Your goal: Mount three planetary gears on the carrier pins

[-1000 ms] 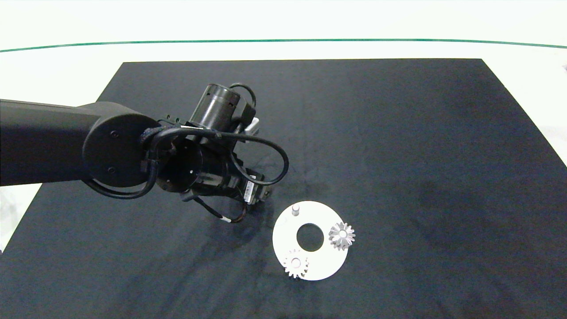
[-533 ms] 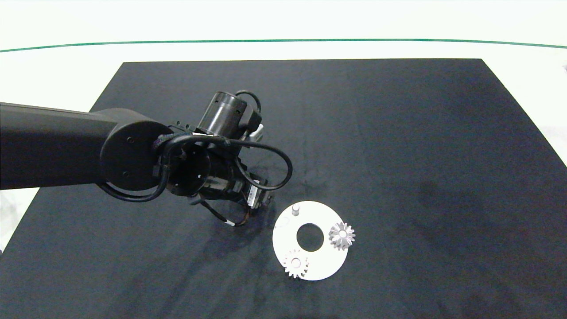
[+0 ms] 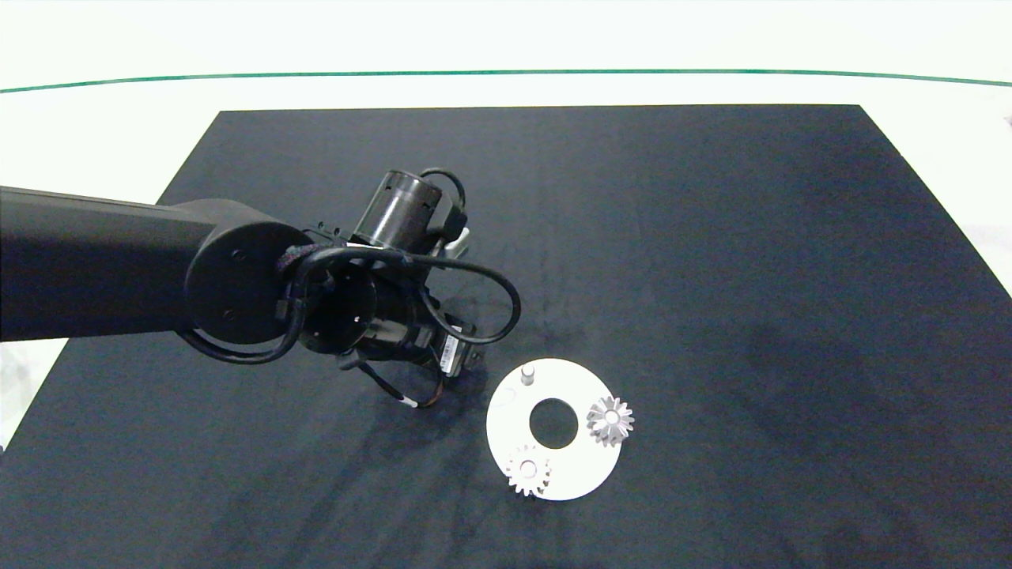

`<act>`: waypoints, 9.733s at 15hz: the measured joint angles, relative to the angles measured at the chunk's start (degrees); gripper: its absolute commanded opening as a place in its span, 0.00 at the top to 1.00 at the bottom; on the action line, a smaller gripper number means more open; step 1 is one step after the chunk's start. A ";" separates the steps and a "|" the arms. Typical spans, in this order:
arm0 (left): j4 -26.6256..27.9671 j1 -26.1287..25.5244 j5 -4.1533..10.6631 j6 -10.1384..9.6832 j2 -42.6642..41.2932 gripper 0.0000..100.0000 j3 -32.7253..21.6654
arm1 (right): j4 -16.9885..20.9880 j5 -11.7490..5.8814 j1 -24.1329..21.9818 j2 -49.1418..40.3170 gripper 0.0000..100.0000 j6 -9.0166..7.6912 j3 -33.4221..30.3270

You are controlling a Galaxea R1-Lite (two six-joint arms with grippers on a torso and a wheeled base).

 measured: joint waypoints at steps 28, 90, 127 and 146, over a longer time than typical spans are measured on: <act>-0.37 -0.88 0.10 0.82 1.77 0.68 -0.77 | 0.02 0.09 0.00 -0.11 0.00 0.00 0.24; 1.24 -12.68 0.43 5.83 2.62 0.81 -5.01 | 0.02 0.00 0.07 -1.19 0.00 -1.43 0.44; 1.35 -12.90 2.79 5.88 3.51 0.81 -5.75 | 0.02 0.09 0.10 -1.66 0.00 -1.57 0.33; 0.96 -11.04 8.14 4.61 -8.18 0.00 3.47 | -0.07 -3.61 -1.28 -2.49 0.00 -2.86 0.16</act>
